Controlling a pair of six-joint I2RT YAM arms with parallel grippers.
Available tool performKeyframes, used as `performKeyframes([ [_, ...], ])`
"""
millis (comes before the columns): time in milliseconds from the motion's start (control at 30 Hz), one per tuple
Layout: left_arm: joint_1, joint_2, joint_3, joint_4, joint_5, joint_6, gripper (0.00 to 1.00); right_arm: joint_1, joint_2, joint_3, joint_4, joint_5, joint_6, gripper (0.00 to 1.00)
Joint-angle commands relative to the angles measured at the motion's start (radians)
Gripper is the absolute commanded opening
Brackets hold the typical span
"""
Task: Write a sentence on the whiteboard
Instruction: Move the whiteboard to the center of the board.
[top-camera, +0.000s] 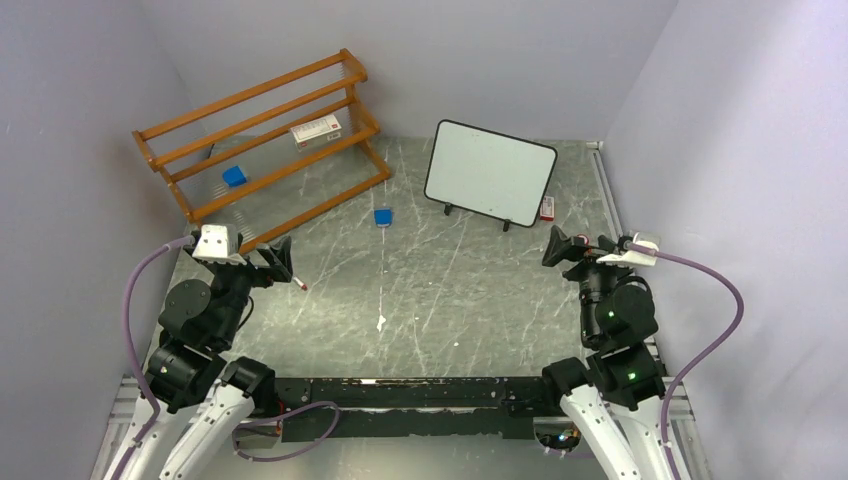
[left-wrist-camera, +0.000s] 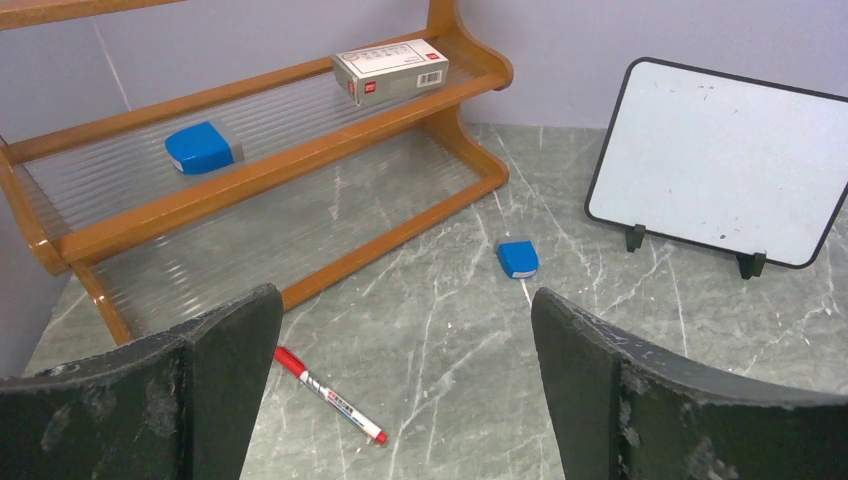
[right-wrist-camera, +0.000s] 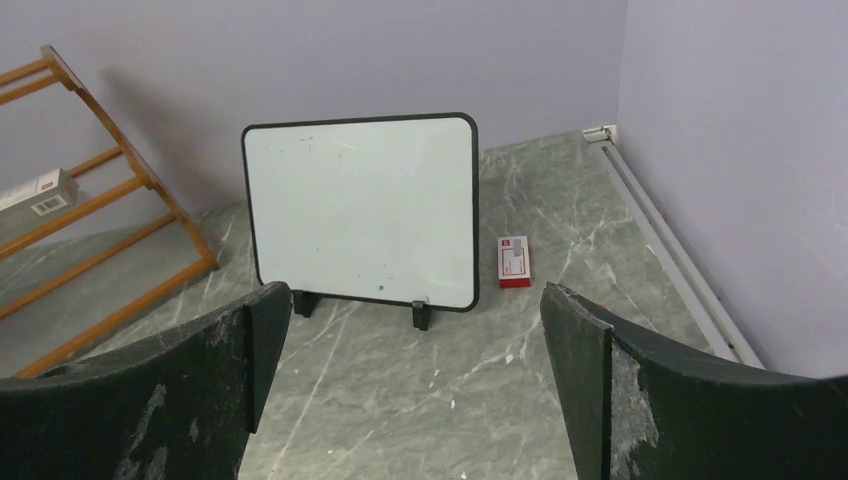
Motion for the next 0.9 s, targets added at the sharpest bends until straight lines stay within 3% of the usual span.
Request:
performKeyframes([
  [0,0.004,-0.012,-0.007,0.033,-0.008,0.015,0.98,0.007,0.020,0.024,-0.002,-0.009,-0.002,1.00],
  [467,0.004,-0.010,-0.007,0.033,0.014,0.017,0.98,0.007,0.024,0.017,0.013,-0.033,0.008,1.00],
  [867,0.004,-0.004,-0.007,0.028,0.080,0.015,0.98,0.007,0.269,0.082,-0.063,-0.078,0.101,1.00],
])
